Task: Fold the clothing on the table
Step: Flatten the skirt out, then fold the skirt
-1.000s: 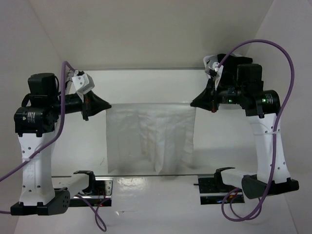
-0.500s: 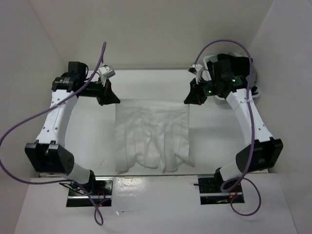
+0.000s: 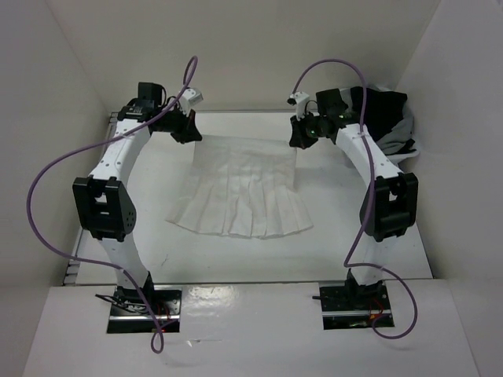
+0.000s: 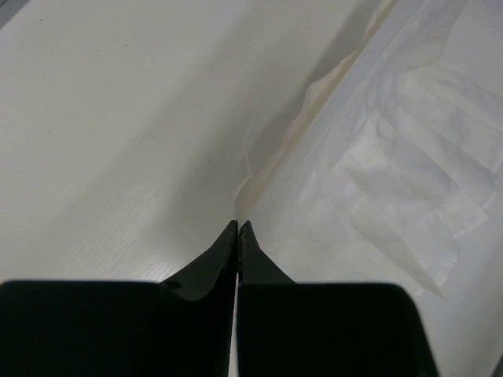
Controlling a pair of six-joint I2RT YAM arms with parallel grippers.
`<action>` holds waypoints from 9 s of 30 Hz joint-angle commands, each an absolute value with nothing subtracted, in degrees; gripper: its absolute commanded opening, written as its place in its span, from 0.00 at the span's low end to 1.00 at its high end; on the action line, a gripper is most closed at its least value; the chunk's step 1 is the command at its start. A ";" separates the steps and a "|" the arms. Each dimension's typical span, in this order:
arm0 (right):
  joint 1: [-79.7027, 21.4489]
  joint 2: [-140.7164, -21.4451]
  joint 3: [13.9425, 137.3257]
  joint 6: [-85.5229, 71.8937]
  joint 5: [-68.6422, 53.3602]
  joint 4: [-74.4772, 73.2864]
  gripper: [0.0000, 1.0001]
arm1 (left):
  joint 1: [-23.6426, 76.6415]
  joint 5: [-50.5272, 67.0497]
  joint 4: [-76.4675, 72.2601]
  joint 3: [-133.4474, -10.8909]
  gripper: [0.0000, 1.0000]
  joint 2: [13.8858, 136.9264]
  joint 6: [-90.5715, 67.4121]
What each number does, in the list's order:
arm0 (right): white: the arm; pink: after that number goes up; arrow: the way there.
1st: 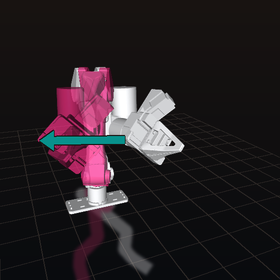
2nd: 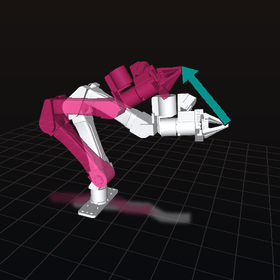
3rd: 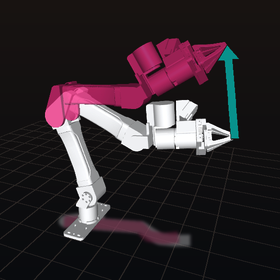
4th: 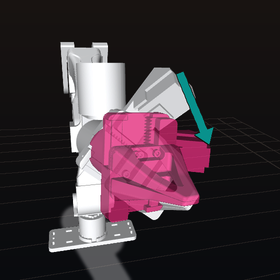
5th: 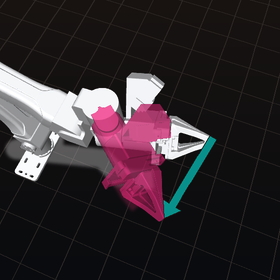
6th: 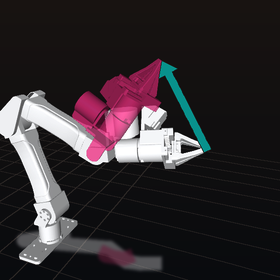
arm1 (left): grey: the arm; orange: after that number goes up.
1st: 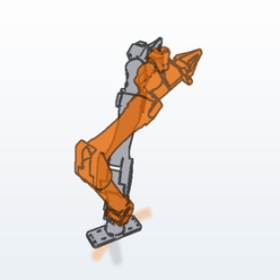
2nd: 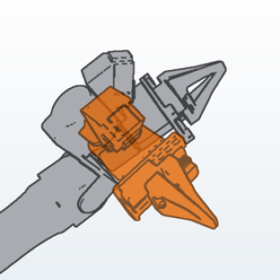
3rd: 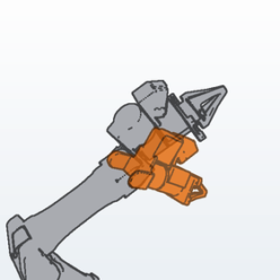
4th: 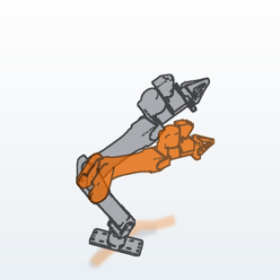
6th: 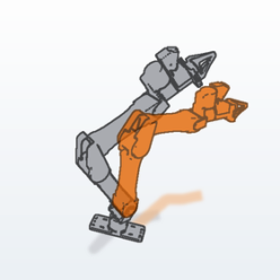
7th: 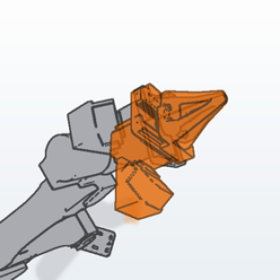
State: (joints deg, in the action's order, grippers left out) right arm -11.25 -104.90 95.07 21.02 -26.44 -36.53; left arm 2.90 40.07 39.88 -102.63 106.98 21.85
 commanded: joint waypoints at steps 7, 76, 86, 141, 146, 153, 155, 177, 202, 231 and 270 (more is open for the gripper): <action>-13.53 -110.65 99.13 17.07 -1.86 -25.76 0.72 | 2.37 23.30 27.43 -103.62 0.77 111.97 15.83; -37.97 -126.04 95.46 -10.99 -1.66 -33.93 0.98 | -24.08 21.45 29.36 -53.26 1.00 59.85 4.83; -41.83 -121.46 85.53 -5.28 -0.97 -35.77 0.98 | -24.08 21.97 28.83 -53.26 1.00 60.38 4.83; -16.01 -93.16 78.40 15.12 -16.43 -37.71 0.69 | -0.89 36.20 33.04 -80.93 0.80 104.90 7.91; -11.34 -94.30 76.65 15.12 -18.62 -37.18 0.67 | 1.05 41.04 34.54 -89.20 0.58 113.10 7.91; -8.88 -96.50 77.17 15.12 -21.62 -38.32 0.66 | 3.42 43.33 33.40 -93.95 0.54 121.02 8.53; -8.27 -97.03 77.17 15.64 -22.15 -38.32 0.66 | 4.22 43.33 33.40 -95.18 0.54 122.42 8.53; -5.36 -101.77 77.78 15.64 -27.67 -38.85 0.62 | 6.68 42.80 35.15 -104.33 0.39 133.42 8.53; -0.88 -125.68 97.82 16.17 -37.44 -40.08 0.59 | 6.68 40.52 37.26 -100.99 0.20 130.69 11.78; -3.51 -134.99 104.67 17.75 -41.40 -42.89 0.18 | 6.68 39.46 38.32 -100.99 0.18 130.69 13.88; -4.57 -111.54 108.03 10.90 -25.93 -33.93 0.00 | 3.16 34.71 37.53 -117.43 0.00 118.22 13.35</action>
